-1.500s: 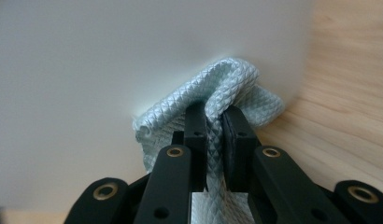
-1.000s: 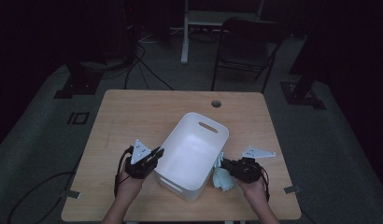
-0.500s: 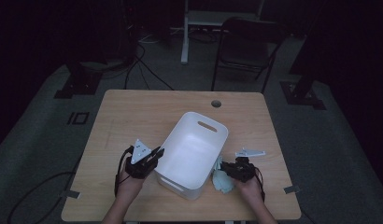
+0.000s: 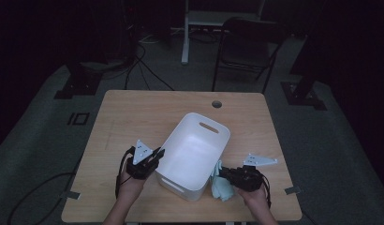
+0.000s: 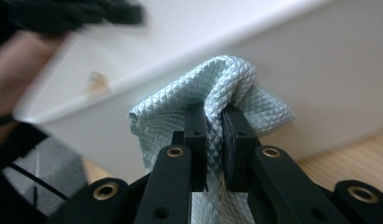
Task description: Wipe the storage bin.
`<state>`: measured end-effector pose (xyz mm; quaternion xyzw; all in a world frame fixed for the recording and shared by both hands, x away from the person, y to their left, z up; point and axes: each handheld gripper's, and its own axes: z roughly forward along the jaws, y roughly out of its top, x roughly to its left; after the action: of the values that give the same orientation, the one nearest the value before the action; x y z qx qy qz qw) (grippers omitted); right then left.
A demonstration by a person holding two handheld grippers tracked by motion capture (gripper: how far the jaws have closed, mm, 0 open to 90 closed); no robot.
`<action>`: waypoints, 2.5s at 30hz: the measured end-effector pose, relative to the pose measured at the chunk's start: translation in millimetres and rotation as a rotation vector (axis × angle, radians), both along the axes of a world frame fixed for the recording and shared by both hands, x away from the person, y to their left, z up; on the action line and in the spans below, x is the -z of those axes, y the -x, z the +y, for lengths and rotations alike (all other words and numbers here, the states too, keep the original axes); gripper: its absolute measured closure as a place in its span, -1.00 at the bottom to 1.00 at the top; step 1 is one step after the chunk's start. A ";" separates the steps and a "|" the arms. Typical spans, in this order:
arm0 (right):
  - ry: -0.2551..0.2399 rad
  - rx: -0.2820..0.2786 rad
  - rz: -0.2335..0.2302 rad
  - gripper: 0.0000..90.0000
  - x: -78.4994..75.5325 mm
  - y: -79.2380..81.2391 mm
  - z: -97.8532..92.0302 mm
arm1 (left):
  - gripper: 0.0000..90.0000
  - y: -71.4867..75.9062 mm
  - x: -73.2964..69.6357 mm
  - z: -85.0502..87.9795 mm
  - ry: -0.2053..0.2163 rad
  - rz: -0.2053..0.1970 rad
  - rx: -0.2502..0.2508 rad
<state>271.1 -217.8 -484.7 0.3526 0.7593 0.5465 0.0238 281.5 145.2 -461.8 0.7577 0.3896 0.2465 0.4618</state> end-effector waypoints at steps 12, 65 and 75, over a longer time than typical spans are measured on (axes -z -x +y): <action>0.072 0.047 -0.014 0.82 10.2 -7.1 5.5 | 0.84 0.0 0.8 -1.7 0.012 -0.004 0.015; 0.115 0.072 0.147 0.82 52.8 -9.3 9.8 | 0.83 3.2 0.9 -9.2 0.014 -0.002 -0.045; 0.079 0.024 0.161 0.82 40.6 5.1 13.1 | 0.84 3.2 0.6 -9.7 0.004 -0.004 -0.049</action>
<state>266.0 -204.7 -525.3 0.4030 0.7755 0.4857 -0.0168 278.3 135.6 -462.4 0.7464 0.4078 0.2584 0.4580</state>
